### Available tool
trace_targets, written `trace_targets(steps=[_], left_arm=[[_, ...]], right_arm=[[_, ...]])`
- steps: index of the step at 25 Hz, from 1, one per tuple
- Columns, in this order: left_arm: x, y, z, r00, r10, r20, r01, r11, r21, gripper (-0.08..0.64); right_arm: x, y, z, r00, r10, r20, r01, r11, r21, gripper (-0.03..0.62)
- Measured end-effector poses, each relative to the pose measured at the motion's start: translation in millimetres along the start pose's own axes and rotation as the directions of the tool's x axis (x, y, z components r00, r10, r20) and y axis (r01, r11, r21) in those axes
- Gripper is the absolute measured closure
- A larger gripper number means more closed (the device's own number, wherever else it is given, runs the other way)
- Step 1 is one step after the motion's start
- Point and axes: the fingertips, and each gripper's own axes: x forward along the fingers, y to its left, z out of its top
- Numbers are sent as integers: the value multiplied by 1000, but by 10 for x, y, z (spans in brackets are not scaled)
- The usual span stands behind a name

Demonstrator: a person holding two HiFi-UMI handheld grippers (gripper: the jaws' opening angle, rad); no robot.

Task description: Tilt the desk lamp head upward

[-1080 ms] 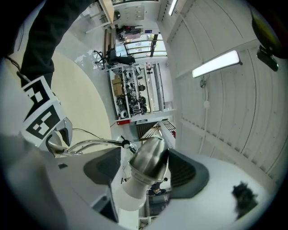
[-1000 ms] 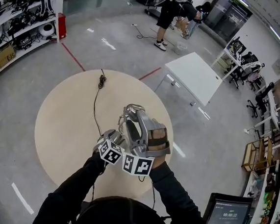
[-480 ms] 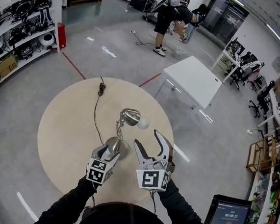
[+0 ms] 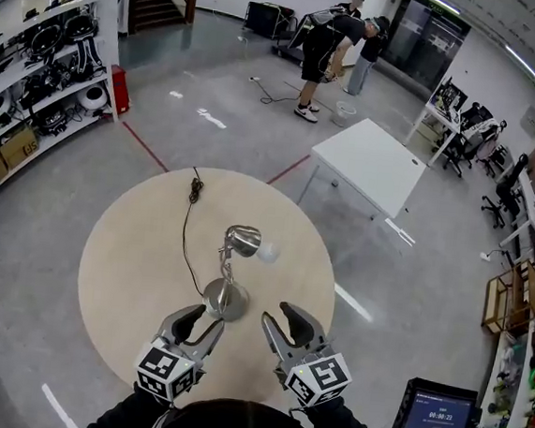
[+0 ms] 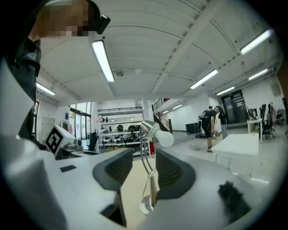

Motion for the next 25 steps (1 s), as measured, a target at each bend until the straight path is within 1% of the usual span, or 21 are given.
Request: trace_targets(steps=[3, 5, 6, 8, 12, 16, 21, 25], left_arm=[[-27, -188, 206, 997, -49, 52, 50, 999, -16, 386], [-39, -298, 284, 994, -77, 74, 78, 997, -11, 405], [-35, -340, 300, 993, -86, 78, 87, 996, -11, 420], [-11, -400, 269, 993, -99, 70, 101, 995, -25, 448], [21, -472, 177, 991, -123, 45, 126, 990, -63, 553], [22, -519, 174, 990, -134, 35, 136, 990, -43, 554], [2, -502, 165, 992, -121, 31, 122, 992, -41, 554], [-7, -492, 162, 993, -113, 26, 114, 993, -41, 554]], right_arm=[[-33, 50, -146, 1000, 29, -3, -28, 992, 123, 489], [-54, 75, -203, 999, 33, 1, -33, 982, 188, 574], [-61, 95, -220, 999, 37, 3, -37, 977, 212, 588], [-64, 156, -254, 999, 53, 1, -51, 970, 239, 588], [-63, 250, -320, 996, 84, -10, -79, 969, 236, 588], [-77, 276, -284, 996, 83, -15, -78, 973, 216, 588], [-77, 361, -244, 995, 103, -15, -100, 983, 155, 588], [-70, 386, -222, 994, 109, -9, -107, 985, 137, 588]])
